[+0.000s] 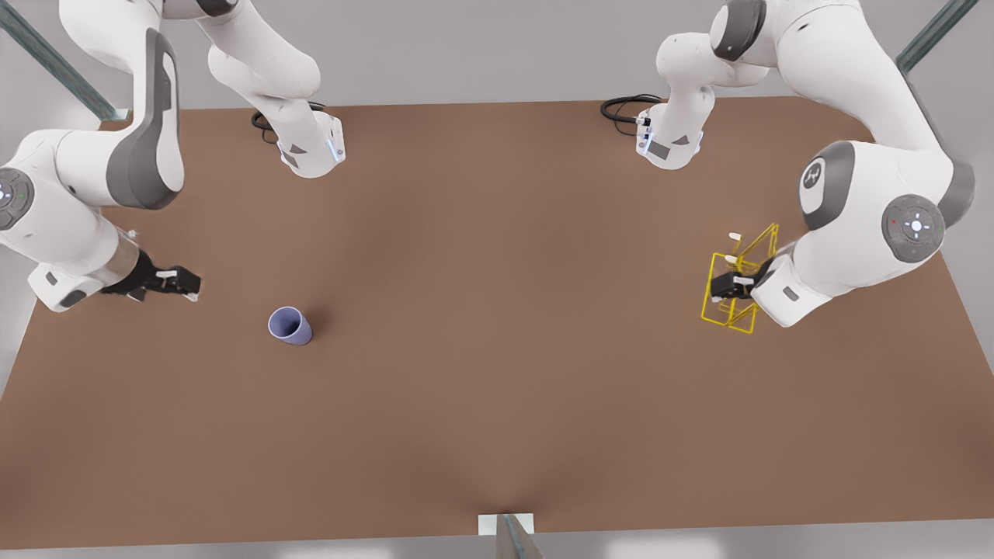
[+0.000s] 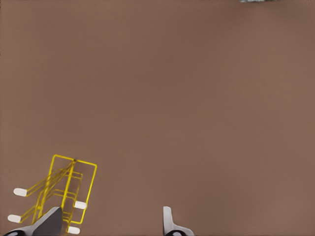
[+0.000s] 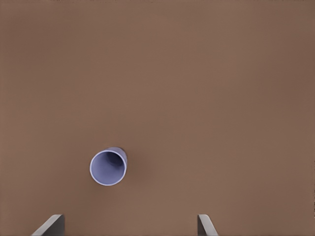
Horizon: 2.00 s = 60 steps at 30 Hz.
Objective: Place the cup on the cup holder
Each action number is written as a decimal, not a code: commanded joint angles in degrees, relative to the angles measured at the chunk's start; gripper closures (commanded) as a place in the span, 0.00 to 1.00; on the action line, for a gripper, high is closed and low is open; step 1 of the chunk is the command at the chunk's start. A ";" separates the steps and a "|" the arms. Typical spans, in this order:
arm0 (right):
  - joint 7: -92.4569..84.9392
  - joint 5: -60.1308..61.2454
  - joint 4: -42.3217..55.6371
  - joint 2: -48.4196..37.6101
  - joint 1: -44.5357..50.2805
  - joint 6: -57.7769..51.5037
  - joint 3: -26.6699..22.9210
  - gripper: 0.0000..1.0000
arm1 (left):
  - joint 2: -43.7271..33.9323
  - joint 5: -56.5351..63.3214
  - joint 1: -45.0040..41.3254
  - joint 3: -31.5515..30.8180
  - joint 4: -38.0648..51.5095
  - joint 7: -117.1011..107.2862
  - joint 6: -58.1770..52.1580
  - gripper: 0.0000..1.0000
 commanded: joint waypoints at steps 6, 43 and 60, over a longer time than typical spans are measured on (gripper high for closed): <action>-1.76 0.01 3.95 0.82 -0.36 -5.25 0.30 0.00 | -0.83 2.78 -2.47 0.03 -2.91 -2.14 0.68 0.00; 9.21 -0.34 -11.78 14.18 8.51 21.46 5.39 0.00 | 6.82 2.08 4.74 0.38 -3.96 -5.65 4.46 0.00; 13.71 -1.84 -16.18 13.13 12.20 24.63 5.39 0.00 | 7.17 2.78 4.39 0.47 -4.23 -5.83 4.99 0.00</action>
